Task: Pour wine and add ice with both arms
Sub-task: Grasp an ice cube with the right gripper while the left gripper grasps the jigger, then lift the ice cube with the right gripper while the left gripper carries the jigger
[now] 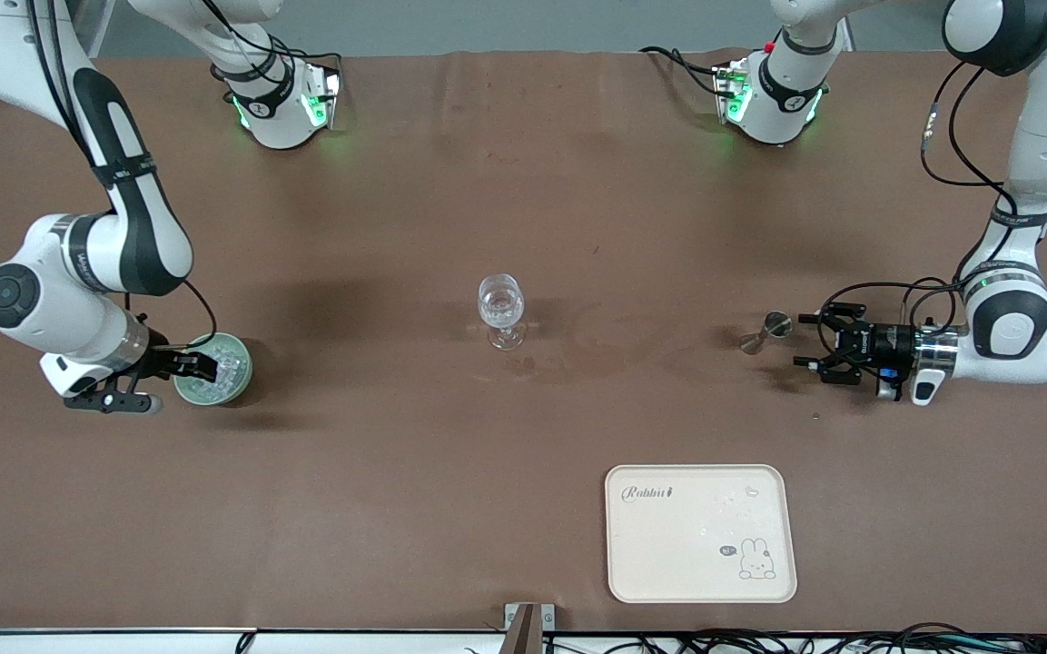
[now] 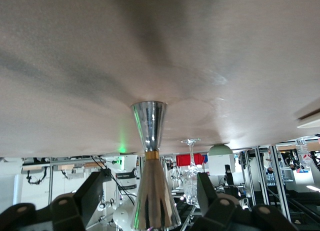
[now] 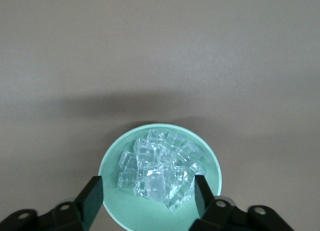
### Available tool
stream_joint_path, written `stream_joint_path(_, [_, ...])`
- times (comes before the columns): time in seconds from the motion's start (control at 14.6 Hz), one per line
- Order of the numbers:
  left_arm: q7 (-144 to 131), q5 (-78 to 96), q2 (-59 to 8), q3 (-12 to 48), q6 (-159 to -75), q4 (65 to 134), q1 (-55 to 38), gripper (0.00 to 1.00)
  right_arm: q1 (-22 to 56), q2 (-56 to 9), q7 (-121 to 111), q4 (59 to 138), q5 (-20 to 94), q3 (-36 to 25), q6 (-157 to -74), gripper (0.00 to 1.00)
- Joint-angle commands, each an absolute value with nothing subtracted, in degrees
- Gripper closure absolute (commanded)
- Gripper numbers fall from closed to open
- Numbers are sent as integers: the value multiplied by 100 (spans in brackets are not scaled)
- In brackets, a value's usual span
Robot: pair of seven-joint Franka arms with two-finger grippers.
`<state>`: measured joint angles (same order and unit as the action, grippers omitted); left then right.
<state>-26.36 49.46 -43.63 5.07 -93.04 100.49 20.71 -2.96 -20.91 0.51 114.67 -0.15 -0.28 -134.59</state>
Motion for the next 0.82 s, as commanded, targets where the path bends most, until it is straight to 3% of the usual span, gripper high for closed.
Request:
stream_joint_path(0.0, [-2698, 5080, -4438, 518, -9299, 10116, 2057, 17, -352, -2135, -9, 11584, -26, 9, -13553, 25])
stream_joint_path(0.41, [-2628, 5291, -4614, 571, -9299, 10151, 1917, 27, -343, -2311, 0, 11663, -26, 9, -13570, 38])
stream_joint_path(0.76, [-2619, 5423, -4641, 571, -9404, 10186, 1749, 37, -352, -2426, 0, 11672, -26, 9, -13649, 42])
